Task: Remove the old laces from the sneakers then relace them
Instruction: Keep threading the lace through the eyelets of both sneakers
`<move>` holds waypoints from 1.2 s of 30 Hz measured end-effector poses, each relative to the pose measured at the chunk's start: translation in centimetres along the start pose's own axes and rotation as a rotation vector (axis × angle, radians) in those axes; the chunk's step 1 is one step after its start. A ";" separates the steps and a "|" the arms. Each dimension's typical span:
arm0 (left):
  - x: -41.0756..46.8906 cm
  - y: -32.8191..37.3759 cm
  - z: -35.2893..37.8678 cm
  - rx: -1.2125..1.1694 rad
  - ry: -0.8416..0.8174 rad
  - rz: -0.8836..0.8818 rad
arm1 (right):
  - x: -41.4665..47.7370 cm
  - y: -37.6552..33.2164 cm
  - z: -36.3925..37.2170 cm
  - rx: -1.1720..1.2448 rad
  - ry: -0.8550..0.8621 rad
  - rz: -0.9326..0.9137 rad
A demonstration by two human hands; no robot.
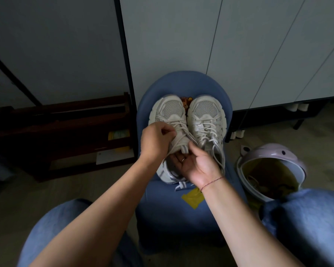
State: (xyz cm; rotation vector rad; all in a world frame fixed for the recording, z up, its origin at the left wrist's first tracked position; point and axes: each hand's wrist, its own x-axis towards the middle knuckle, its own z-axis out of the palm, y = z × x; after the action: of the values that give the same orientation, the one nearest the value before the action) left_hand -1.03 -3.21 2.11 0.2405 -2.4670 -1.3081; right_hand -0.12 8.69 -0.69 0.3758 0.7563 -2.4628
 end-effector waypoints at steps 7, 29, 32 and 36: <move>-0.4 -0.1 -0.7 -0.020 0.023 0.006 | -0.5 -0.7 -0.3 -0.028 0.019 0.010; -2.9 1.0 -0.6 -0.272 0.133 -0.092 | -2.4 -2.4 0.0 -0.453 0.093 0.182; -4.5 1.5 -0.1 -0.804 0.011 -0.658 | -3.9 -5.0 0.0 -0.951 0.147 0.132; -6.0 2.3 2.0 -1.224 -0.184 -1.045 | -3.2 -8.6 0.7 -1.288 0.106 -0.376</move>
State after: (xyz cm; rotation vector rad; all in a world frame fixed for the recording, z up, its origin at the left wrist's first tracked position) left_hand 3.79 1.45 1.64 1.1394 -1.0962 -2.9981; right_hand -2.42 15.66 4.93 -0.1571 2.3411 -1.7125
